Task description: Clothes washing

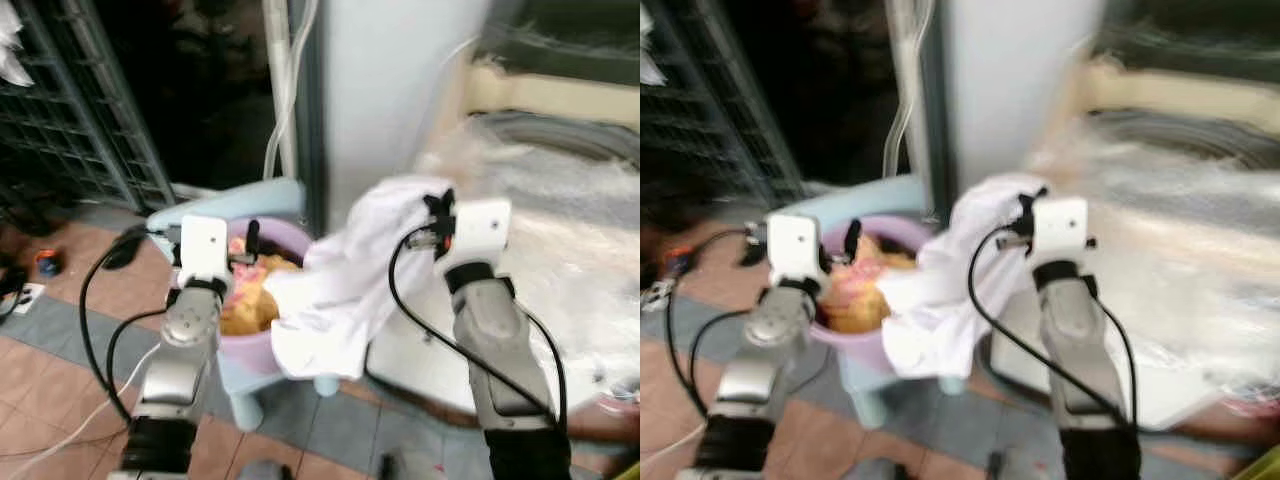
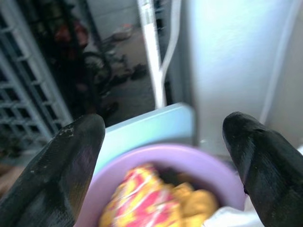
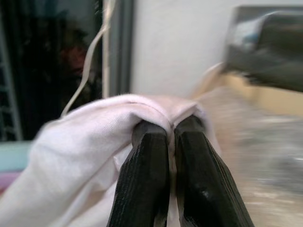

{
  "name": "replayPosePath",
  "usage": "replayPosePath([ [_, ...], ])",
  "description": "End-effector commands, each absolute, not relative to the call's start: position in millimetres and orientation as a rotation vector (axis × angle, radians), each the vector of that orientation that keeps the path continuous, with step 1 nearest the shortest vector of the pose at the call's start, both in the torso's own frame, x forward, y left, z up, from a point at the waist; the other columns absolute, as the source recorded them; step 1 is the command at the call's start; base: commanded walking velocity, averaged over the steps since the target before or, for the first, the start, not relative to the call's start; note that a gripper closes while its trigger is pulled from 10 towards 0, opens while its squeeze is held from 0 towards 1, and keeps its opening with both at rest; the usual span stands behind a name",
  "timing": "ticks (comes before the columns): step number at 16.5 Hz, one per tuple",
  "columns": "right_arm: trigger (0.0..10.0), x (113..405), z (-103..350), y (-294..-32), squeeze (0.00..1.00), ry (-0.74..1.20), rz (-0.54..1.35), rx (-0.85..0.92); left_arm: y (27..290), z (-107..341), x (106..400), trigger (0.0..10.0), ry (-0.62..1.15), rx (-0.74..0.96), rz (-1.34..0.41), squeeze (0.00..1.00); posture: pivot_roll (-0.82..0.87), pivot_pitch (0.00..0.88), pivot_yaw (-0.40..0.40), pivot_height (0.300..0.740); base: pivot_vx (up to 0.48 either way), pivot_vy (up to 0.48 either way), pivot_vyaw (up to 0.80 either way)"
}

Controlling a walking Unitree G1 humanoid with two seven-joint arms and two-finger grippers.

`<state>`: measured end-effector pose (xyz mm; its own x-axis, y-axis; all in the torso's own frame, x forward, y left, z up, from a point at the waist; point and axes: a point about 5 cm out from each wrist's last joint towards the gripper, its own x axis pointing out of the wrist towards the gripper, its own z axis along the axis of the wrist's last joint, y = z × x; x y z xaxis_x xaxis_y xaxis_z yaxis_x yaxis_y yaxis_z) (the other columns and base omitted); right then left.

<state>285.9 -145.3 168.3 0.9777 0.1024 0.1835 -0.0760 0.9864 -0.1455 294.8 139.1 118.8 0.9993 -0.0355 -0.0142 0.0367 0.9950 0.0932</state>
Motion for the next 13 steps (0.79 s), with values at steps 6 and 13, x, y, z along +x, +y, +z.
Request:
replayPosePath([
  [6, 10.0, 290.4, 176.2, -147.5, 0.0, -0.217, 0.087, -0.154, 133.4, 108.6, 287.3, 10.0, 0.055, 0.072, -0.023, 0.0, -0.08, 0.0, 0.104, 0.74, 0.0, -0.108, -0.8],
  [13, 10.0, 298.4, 181.2, -145.9, 0.0, -0.242, 0.167, -0.211, 143.6, 109.1, 292.2, 10.0, 0.056, 0.061, 0.009, 0.0, -0.08, 0.0, 0.109, 0.74, 0.0, 0.0, -0.18],
])
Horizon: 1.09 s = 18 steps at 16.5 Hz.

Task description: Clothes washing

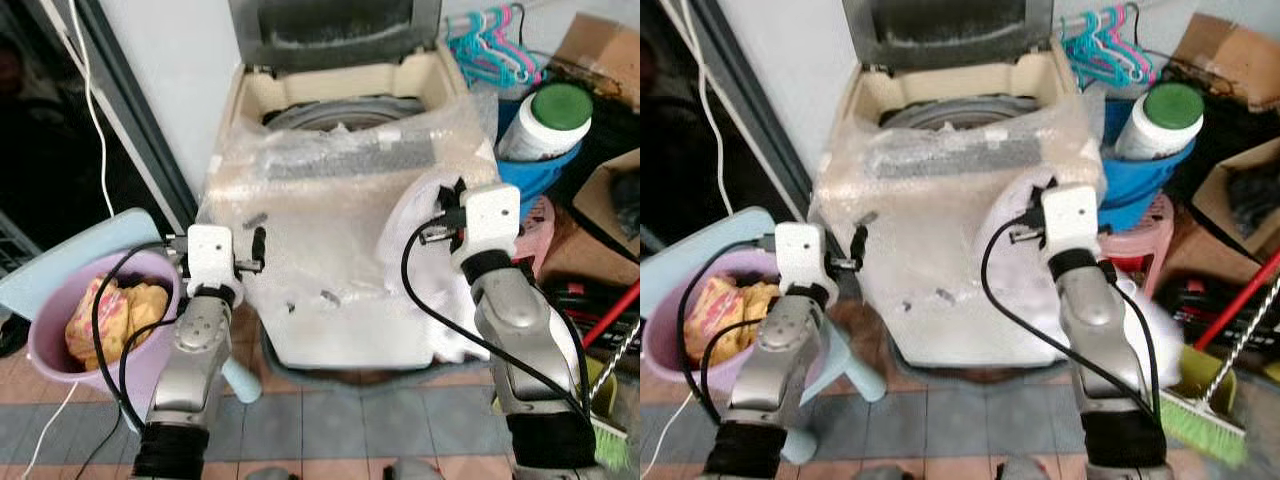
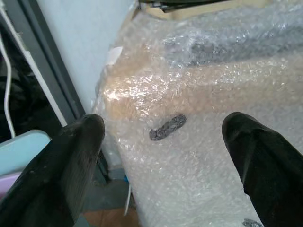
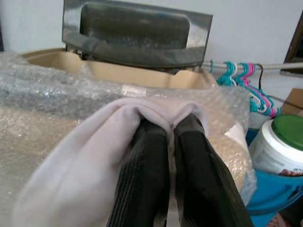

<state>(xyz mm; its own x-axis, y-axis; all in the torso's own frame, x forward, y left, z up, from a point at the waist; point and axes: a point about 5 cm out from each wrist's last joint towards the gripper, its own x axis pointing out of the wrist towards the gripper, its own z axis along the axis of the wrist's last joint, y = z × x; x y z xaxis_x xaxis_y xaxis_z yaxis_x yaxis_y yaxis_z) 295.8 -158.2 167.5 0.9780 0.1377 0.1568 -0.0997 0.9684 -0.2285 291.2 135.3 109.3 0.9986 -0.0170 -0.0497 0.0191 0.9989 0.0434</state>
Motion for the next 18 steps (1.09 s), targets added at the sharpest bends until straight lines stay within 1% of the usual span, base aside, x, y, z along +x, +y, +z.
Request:
replayPosePath([
  [1, 10.0, 300.0, 181.0, -145.4, 0.0, -0.234, 0.172, -0.191, 144.8, 108.3, 292.5, 10.0, 0.06, 0.066, 0.022, 0.0, -0.08, 0.0, 0.109, 0.74, 0.0, 0.0, 0.0],
  [4, 10.0, 296.0, 181.0, -143.0, 0.0, -0.249, 0.194, -0.197, 151.3, 107.2, 286.7, 10.0, 0.049, 0.072, 0.045, 0.0, -0.08, 0.0, 0.112, 0.74, 0.0, 0.0, 0.0],
  [5, 10.0, 295.5, 180.6, -142.2, 0.0, -0.251, 0.199, -0.197, 153.6, 106.6, 285.5, 10.0, 0.049, 0.063, 0.052, 0.0, -0.07, 0.0, 0.115, 0.74, 0.322, 0.0, 0.0],
  [9, 10.0, 300.8, 195.7, -134.4, 0.0, -0.329, 0.297, -0.264, 156.5, 105.1, 285.9, 10.0, 0.057, 0.06, 0.06, 0.0, -0.07, 0.0, 0.115, 0.74, 0.397, 0.0, 0.68],
  [11, 10.0, 309.7, 214.8, -129.0, 0.0, -0.386, 0.406, -0.301, 152.4, 106.7, 288.3, 10.0, 0.05, 0.052, 0.051, 0.0, -0.08, 0.0, 0.114, 0.74, 0.399, 0.0, 0.69],
  [13, 10.0, 318.7, 234.8, -128.8, 0.0, -0.432, 0.446, -0.331, 149.5, 106.7, 289.1, 10.0, 0.05, 0.046, 0.044, 0.0, -0.08, 0.0, 0.107, 0.74, 0.396, 0.0, 0.62],
  [16, 10.0, 339.7, 265.1, -137.5, 0.0, -0.484, 0.416, -0.35, 147.5, 105.8, 289.4, 10.0, 0.052, 0.042, 0.041, 0.0, -0.08, 0.0, 0.103, 0.74, 0.394, 0.0, 0.51],
  [17, 10.0, 344.1, 270.9, -139.9, 0.0, -0.493, 0.403, -0.358, 147.1, 105.7, 289.5, 10.0, 0.052, 0.041, 0.041, 0.0, -0.08, 0.0, 0.102, 0.74, 0.398, 0.0, 0.0],
  [18, 10.0, 359.8, 296.8, -148.3, 0.0, -0.533, 0.356, -0.387, 145.4, 105.9, 290.3, 10.0, 0.05, 0.037, 0.038, 0.0, -0.08, 0.0, 0.101, 0.74, 0.39, 0.0, 0.0],
])
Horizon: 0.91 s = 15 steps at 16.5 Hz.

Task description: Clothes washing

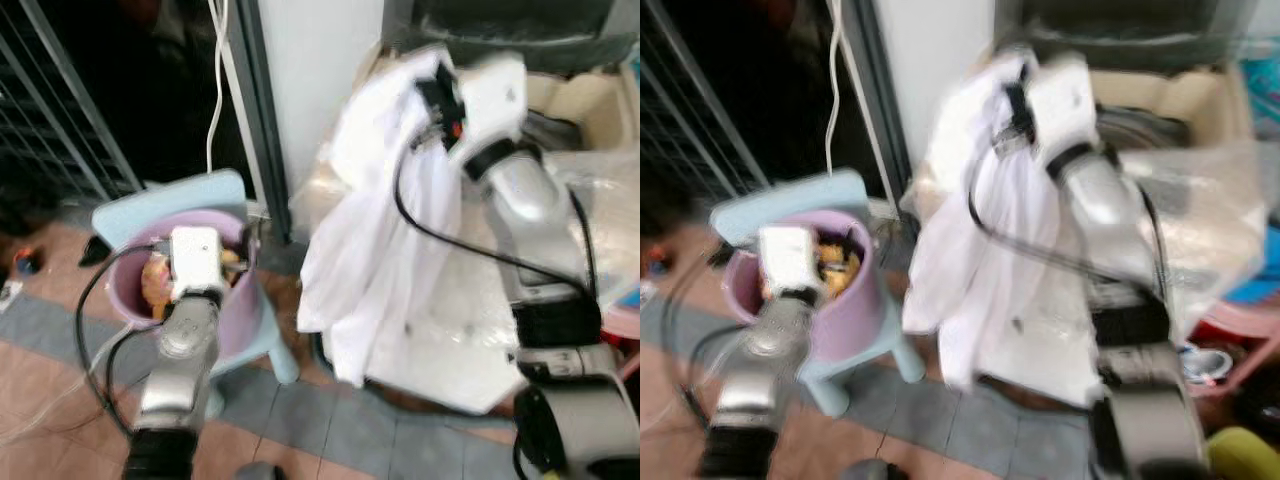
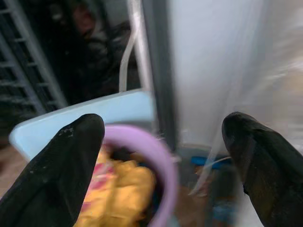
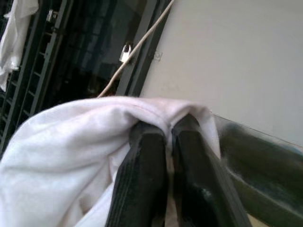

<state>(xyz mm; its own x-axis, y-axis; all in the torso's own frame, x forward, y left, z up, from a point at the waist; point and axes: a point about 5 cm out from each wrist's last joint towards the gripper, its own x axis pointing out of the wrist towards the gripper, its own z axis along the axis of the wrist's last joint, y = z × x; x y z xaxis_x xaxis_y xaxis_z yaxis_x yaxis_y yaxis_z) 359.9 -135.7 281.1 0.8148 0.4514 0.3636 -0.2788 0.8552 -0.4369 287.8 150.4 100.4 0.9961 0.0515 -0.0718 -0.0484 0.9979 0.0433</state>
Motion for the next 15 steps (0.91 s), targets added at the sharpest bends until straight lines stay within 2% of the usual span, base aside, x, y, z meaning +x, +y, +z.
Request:
replayPosePath([
  [1, 10.0, 366.2, 311.3, -152.2, 0.0, -0.559, 0.324, -0.408, 144.4, 105.8, 290.9, 10.0, 0.05, 0.035, 0.037, 0.0, -0.08, 0.0, 0.101, 0.74, 0.394, 0.0, 0.0],
  [2, 10.0, 371.8, 324.5, -157.0, 0.0, -0.58, 0.275, -0.436, 143.5, 105.7, 291.4, 10.0, 0.049, 0.034, 0.036, 0.0, -0.08, 0.0, 0.1, 0.74, 0.394, 0.0, 0.0],
  [5, 10.0, 383.6, 379.8, -193.6, 0.0, -0.648, -0.049, -0.42, 141.0, 106.2, 293.0, 10.0, 0.05, 0.029, 0.04, 0.0, -0.08, 0.0, 0.092, 0.74, 0.212, 0.0, 0.0],
  [6, 10.0, 376.7, 411.1, -223.5, 0.0, -0.721, -0.249, -0.355, 140.2, 106.8, 292.4, 10.0, 0.045, 0.019, 0.044, 0.0, -0.07, 0.0, 0.086, 0.74, 0.0, 0.0, 0.0],
  [8, 10.0, 370.2, 417.1, -224.4, 0.0, -0.792, -0.231, -0.401, 141.2, 105.5, 290.1, 10.0, 0.049, 0.018, 0.048, 0.0, -0.07, 0.0, 0.082, 0.74, 0.0, 0.0, 0.0],
  [10, 10.0, 380.8, 369.9, -214.6, 0.0, -0.691, -0.13, -0.465, 141.5, 103.2, 288.5, 10.0, 0.057, 0.02, 0.052, 0.0, -0.07, 0.0, 0.081, 0.74, 0.0, 0.0, 0.0],
  [14, 10.0, 379.2, 259.8, -198.6, 0.0, -0.395, 0.031, -0.4, 139.6, 104.8, 290.2, 10.0, 0.054, 0.029, 0.041, 0.0, -0.08, 0.0, 0.093, 0.74, 0.0, 0.0, 0.0],
  [15, 10.0, 377.2, 251.8, -196.6, 0.0, -0.371, 0.047, -0.39, 139.5, 104.7, 290.2, 10.0, 0.055, 0.03, 0.038, 0.0, -0.08, 0.0, 0.093, 0.74, 0.0, 0.0, 0.0],
])
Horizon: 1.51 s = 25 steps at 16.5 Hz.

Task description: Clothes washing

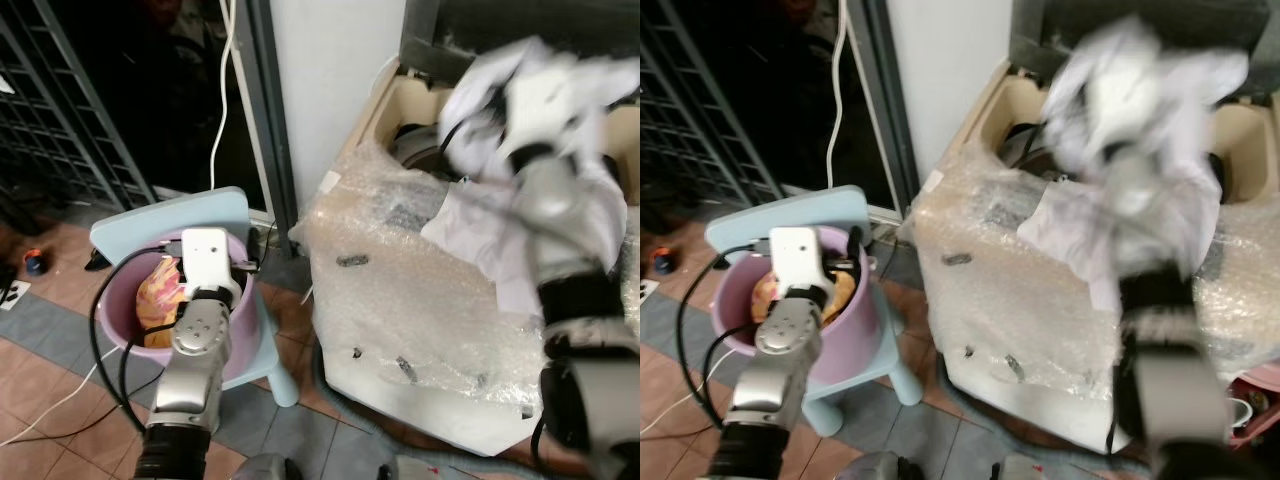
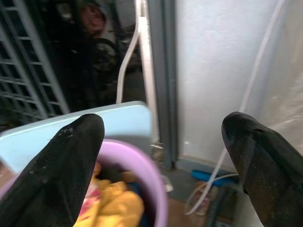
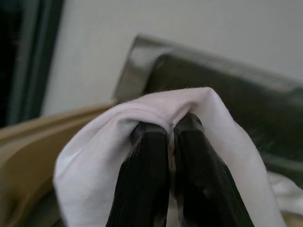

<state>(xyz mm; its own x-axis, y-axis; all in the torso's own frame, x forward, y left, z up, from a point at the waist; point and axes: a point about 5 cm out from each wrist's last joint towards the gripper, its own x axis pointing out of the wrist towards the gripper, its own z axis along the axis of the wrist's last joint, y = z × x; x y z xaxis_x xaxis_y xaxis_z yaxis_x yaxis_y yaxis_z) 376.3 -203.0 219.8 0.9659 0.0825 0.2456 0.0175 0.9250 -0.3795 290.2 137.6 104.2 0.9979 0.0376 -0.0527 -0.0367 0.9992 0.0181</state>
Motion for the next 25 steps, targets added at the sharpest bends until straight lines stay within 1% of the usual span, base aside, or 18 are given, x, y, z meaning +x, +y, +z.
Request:
replayPosePath([
  [1, 10.0, 370.2, 234.1, -193.6, 0.0, -0.318, 0.074, -0.372, 139.2, 104.1, 290.4, 10.0, 0.058, 0.033, 0.029, 0.0, -0.08, 0.0, 0.098, 0.74, 0.0, 0.0, 0.0],
  [2, 10.0, 361.2, 219.1, -193.3, 0.91, -0.274, 0.072, -0.317, 138.4, 103.9, 290.8, 10.0, 0.059, 0.034, 0.023, 0.0, -0.09, 0.0, 0.1, 0.74, 0.0, 0.0, 0.0],
  [3, 10.0, 355.3, 213.7, -191.9, 1.0, -0.269, 0.08, -0.285, 137.8, 103.8, 291.1, 10.0, 0.059, 0.034, 0.021, 0.0, -0.09, 0.0, 0.099, 0.74, 0.0, 0.0, 0.0],
  [4, 10.0, 345.3, 210.0, -191.0, 1.0, -0.289, 0.066, -0.269, 137.0, 103.6, 291.6, 10.0, 0.059, 0.035, 0.021, 0.0, -0.09, 0.0, 0.097, 0.74, 0.0, 0.0, 0.0],
  [6, 10.0, 323.6, 214.2, -187.1, 1.0, -0.399, 0.022, -0.292, 136.6, 103.4, 291.9, 10.0, 0.059, 0.036, 0.021, 0.0, -0.09, 0.0, 0.093, 0.74, 0.0, 0.0, 0.0],
  [7, 10.0, 303.6, 207.1, -179.5, 1.0, -0.408, 0.008, -0.342, 137.5, 102.9, 291.6, 10.0, 0.061, 0.037, 0.027, 0.0, -0.09, 0.0, 0.089, 0.74, 0.0, 0.0, 0.0],
  [8, 10.0, 300.2, 204.4, -178.9, 1.0, -0.399, 0.001, -0.35, 137.6, 102.8, 291.5, 10.0, 0.061, 0.037, 0.029, 0.0, -0.09, 0.0, 0.089, 0.74, 0.0, 0.0, 0.0],
  [10, 10.0, 284.5, 183.1, -180.5, 1.0, -0.322, -0.034, -0.345, 138.7, 102.1, 291.4, 10.0, 0.065, 0.037, 0.033, 0.0, -0.09, 0.0, 0.09, 0.74, 0.0, 0.0, 0.0],
  [11, 10.0, 273.1, 163.6, -181.5, 1.0, -0.245, -0.023, -0.328, 138.5, 102.1, 291.3, 10.0, 0.066, 0.037, 0.032, 0.0, -0.1, 0.0, 0.094, 0.74, 0.0, 0.0, 0.0],
  [12, 10.0, 270.9, 159.8, -181.3, 1.0, -0.23, -0.017, -0.326, 138.5, 102.0, 291.2, 10.0, 0.066, 0.037, 0.032, 0.0, -0.1, 0.0, 0.094, 0.74, 0.0, 0.0, 0.0],
  [13, 10.0, 263.5, 143.6, -180.9, 1.0, -0.138, -0.001, -0.298, 138.2, 101.6, 291.2, 10.0, 0.069, 0.038, 0.029, 0.0, -0.1, 0.0, 0.095, 0.74, 0.0, 0.0, 0.0],
  [14, 10.0, 261.8, 138.5, -181.3, 1.0, -0.104, 0.0, -0.288, 138.0, 101.4, 291.4, 10.0, 0.069, 0.038, 0.027, 0.0, -0.1, 0.0, 0.095, 0.74, 0.0, 0.0, 0.0],
  [15, 9.6, 258.6, 128.4, -181.0, 1.0, -0.022, 0.001, -0.307, 137.3, 100.8, 291.5, 10.0, 0.072, 0.039, 0.023, 0.0, -0.1, 0.0, 0.097, 0.74, 0.0, 0.0, 0.0],
  [16, 0.0, 261.1, 125.0, -182.3, 0.46, 0.019, -0.012, -0.291, 136.5, 101.0, 291.8, 10.0, 0.071, 0.039, 0.022, 0.0, -0.1, 0.0, 0.098, 0.74, 0.0, 0.0, 0.0],
  [17, 0.0, 262.5, 123.3, -183.2, 0.13, 0.036, -0.019, -0.287, 136.3, 101.1, 291.8, 10.0, 0.071, 0.039, 0.022, 0.0, -0.1, 0.0, 0.097, 0.74, 0.0, 0.0, 0.0],
  [18, 0.0, 267.7, 118.7, -188.8, 0.0, 0.091, -0.056, -0.263, 135.9, 101.4, 291.6, 10.0, 0.072, 0.04, 0.021, 0.0, -0.1, 0.0, 0.096, 0.74, 0.0, 0.0, 0.0],
  [21, 0.0, 283.8, 123.8, -198.0, 0.0, 0.124, -0.097, -0.194, 137.8, 100.3, 291.1, 10.0, 0.079, 0.043, 0.028, 0.0, -0.09, 0.0, 0.091, 0.74, 0.0, 0.0, 0.0],
  [25, 0.0, 324.9, 156.6, -222.5, 0.0, 0.079, -0.151, -0.179, 137.0, 100.2, 291.5, 10.0, 0.083, 0.045, 0.033, 0.0, -0.09, 0.0, 0.085, 0.74, 0.0, 0.0, 0.0],
])
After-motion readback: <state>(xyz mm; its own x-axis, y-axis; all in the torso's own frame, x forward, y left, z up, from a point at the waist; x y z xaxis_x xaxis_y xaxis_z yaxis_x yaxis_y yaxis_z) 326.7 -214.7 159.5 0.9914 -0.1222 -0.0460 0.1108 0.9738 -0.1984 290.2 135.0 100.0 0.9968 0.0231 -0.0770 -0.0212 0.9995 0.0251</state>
